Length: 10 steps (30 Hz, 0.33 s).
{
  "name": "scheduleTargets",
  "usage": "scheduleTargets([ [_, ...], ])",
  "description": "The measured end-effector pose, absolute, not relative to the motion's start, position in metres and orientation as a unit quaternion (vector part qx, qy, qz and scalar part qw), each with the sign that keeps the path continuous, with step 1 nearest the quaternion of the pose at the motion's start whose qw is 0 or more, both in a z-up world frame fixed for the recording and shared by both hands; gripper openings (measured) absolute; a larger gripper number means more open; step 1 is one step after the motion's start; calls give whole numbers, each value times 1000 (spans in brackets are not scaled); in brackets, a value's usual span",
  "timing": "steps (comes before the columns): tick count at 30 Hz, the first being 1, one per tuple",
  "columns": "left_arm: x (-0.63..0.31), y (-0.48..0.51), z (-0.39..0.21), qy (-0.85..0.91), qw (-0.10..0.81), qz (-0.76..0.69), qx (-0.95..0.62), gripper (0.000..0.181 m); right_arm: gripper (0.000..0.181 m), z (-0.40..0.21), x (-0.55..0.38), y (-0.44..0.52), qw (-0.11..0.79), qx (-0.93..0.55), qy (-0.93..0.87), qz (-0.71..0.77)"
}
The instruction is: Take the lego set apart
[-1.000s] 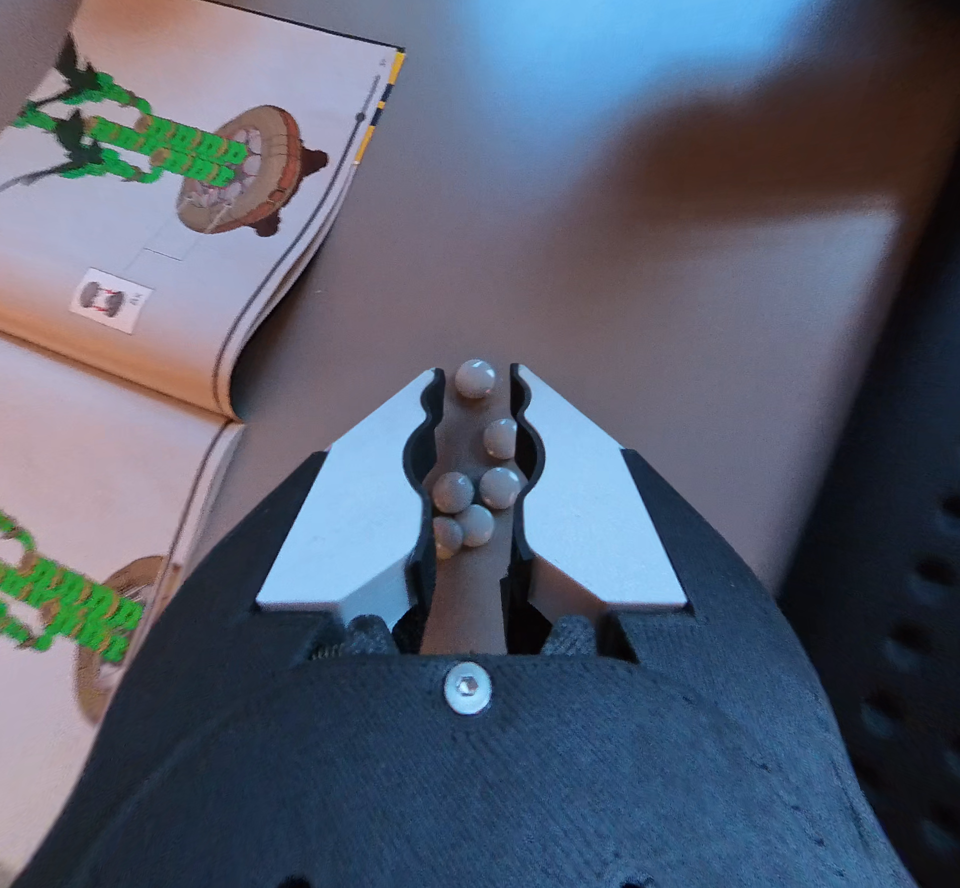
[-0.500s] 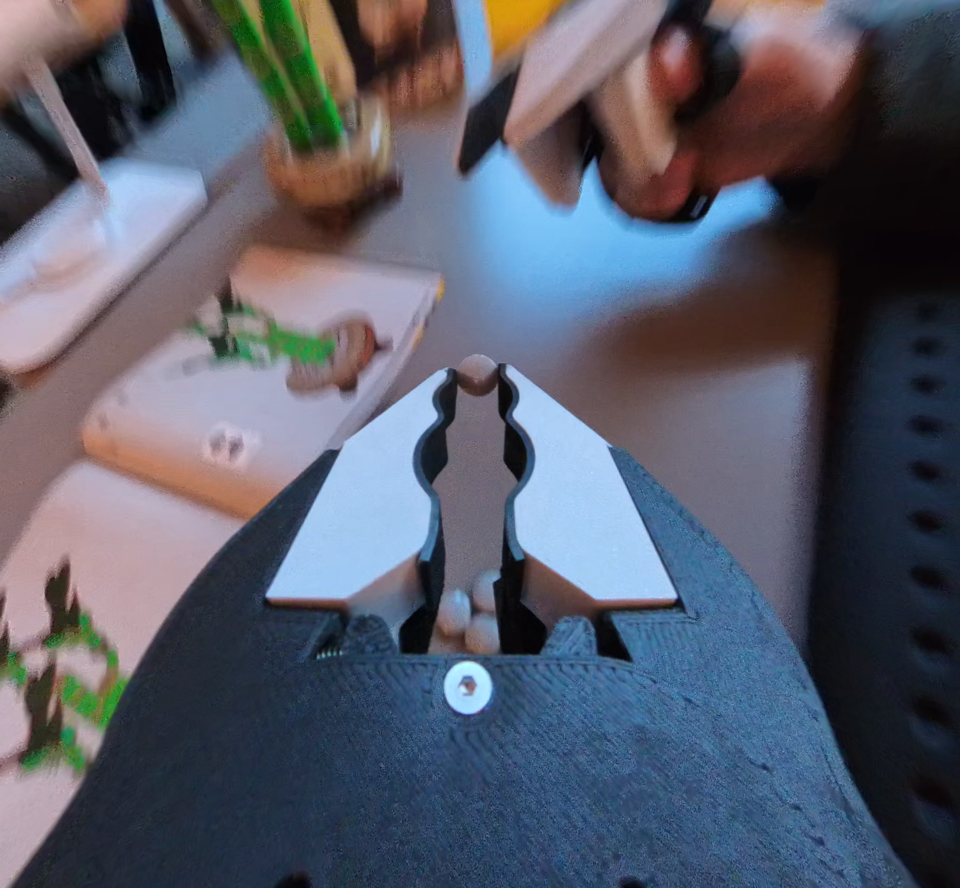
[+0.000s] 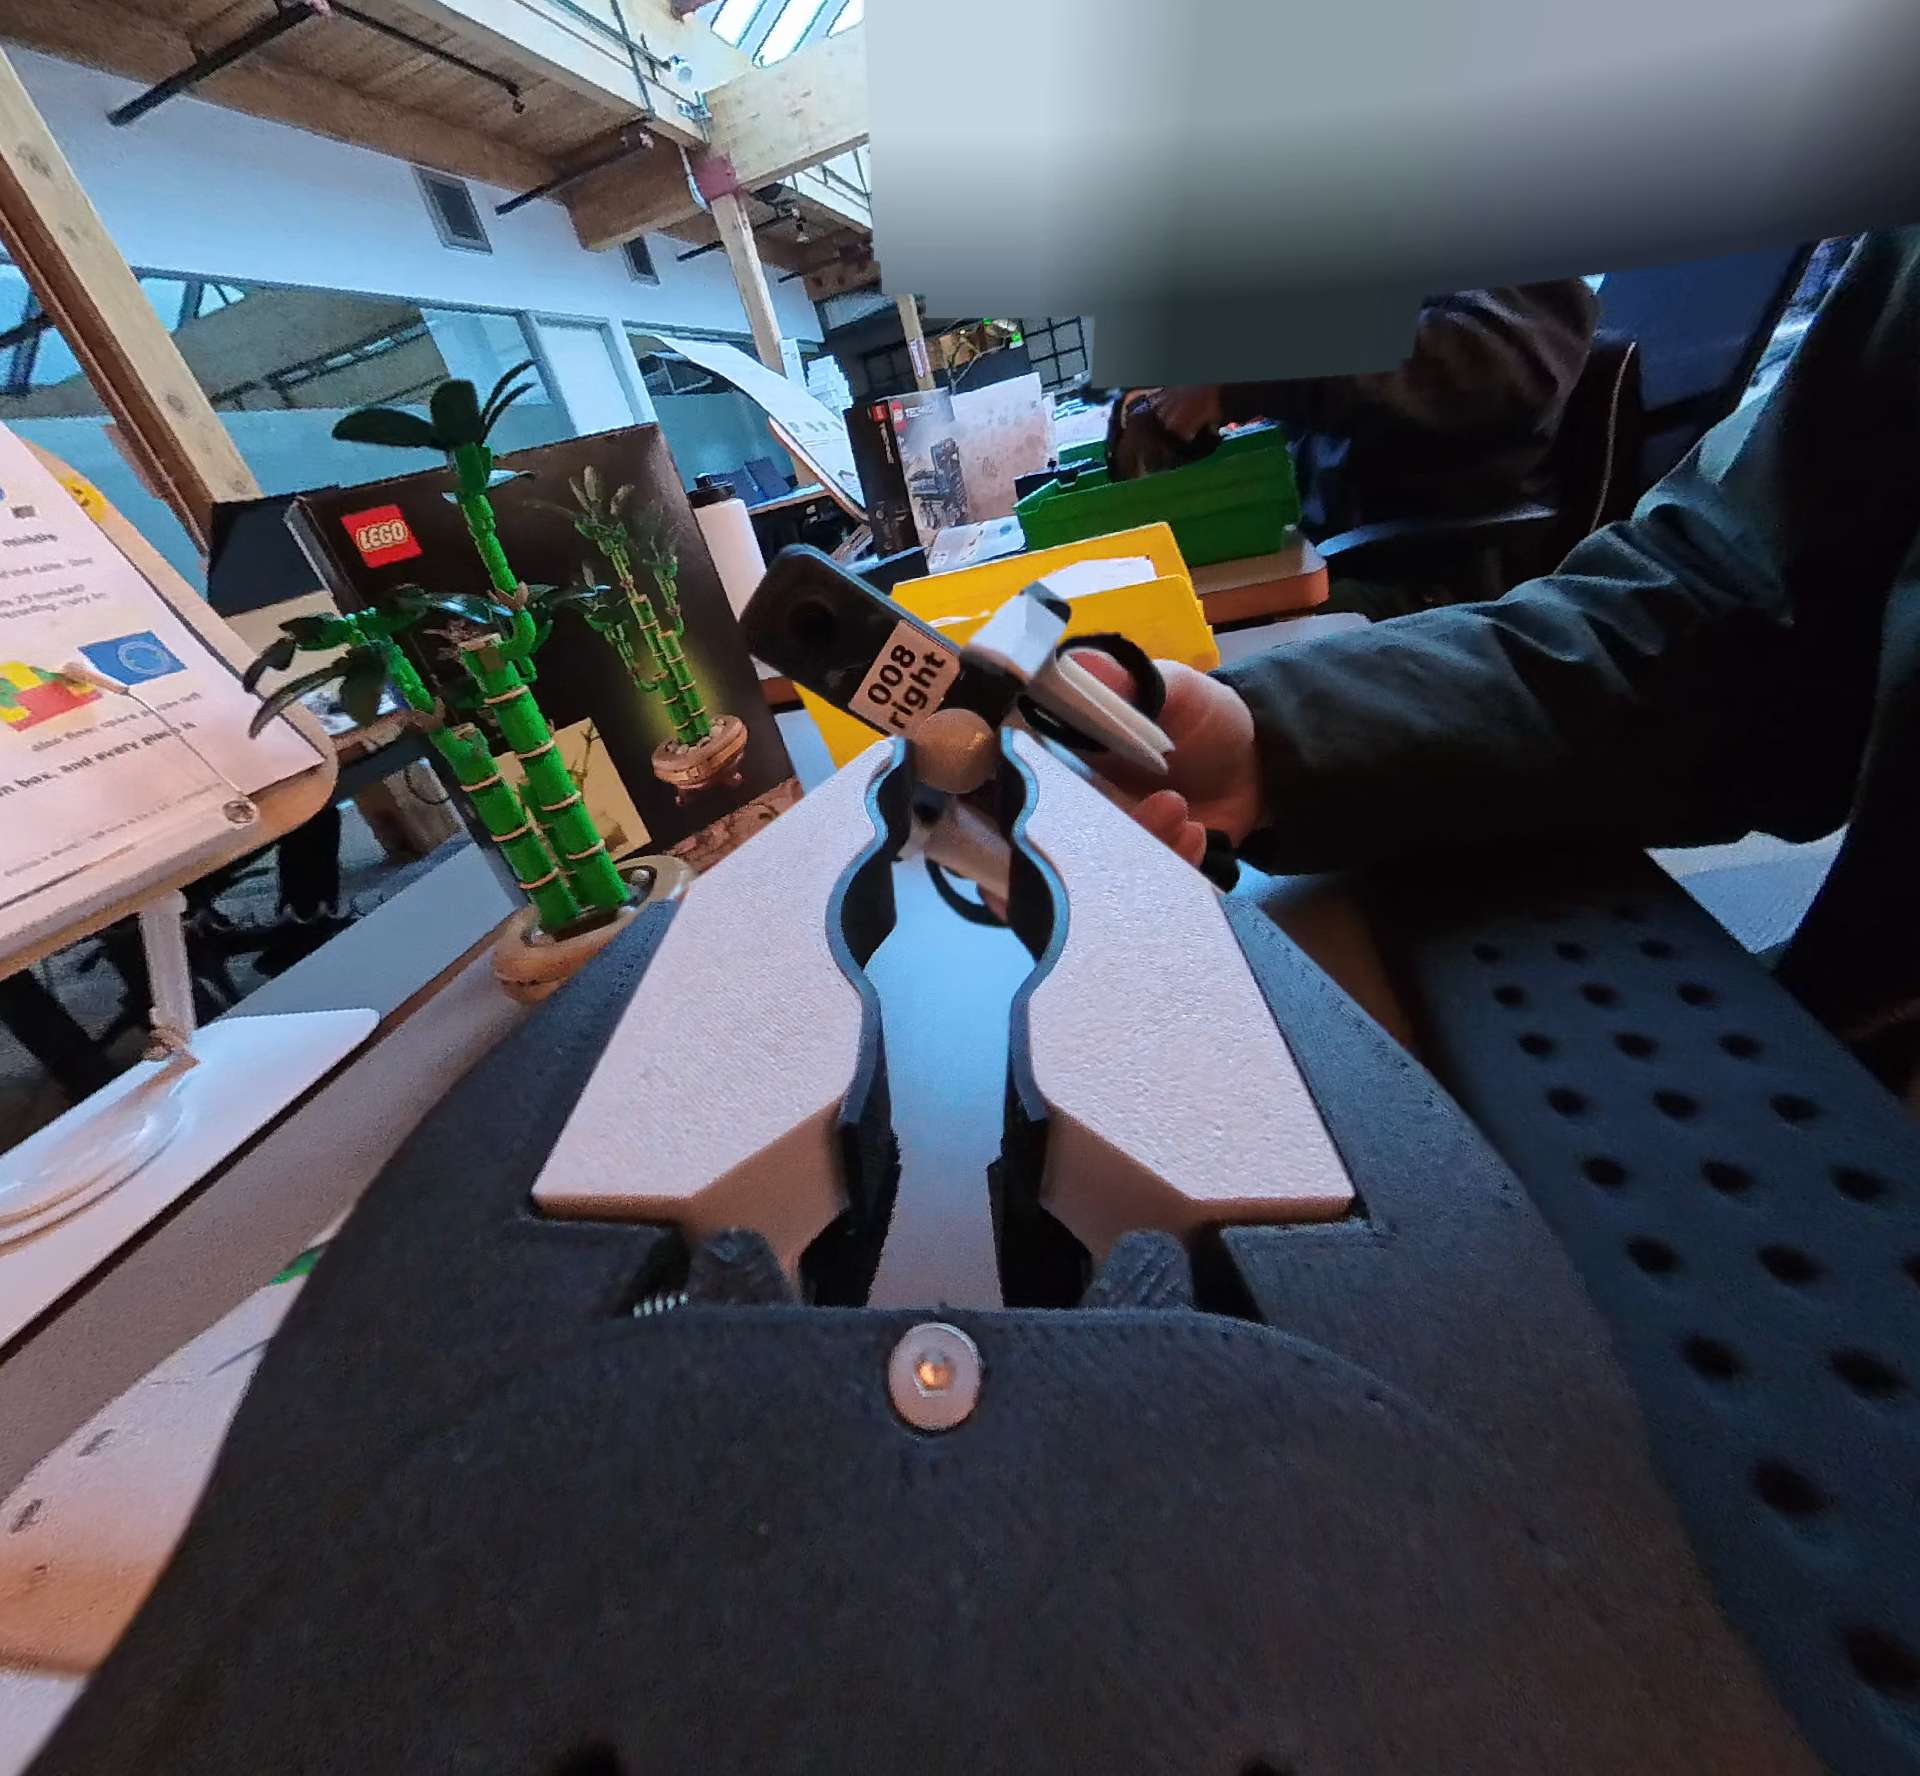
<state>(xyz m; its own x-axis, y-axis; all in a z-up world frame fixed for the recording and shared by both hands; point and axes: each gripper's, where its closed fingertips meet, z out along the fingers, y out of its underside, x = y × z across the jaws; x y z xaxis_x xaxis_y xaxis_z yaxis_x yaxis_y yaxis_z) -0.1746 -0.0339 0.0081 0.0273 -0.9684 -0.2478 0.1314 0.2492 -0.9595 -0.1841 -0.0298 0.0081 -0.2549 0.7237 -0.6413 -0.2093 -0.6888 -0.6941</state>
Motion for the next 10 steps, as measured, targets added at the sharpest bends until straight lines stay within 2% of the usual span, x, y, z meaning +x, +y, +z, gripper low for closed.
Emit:
scheduleTargets([
  [4,-175,-38,10,515,587,-481,-398,13,16,8,-188,-36,330,-527,-277,732],
  [10,-178,-44,13,517,589,-487,-385,13,17,13,-187,-39,297,-509,-255,767],
])
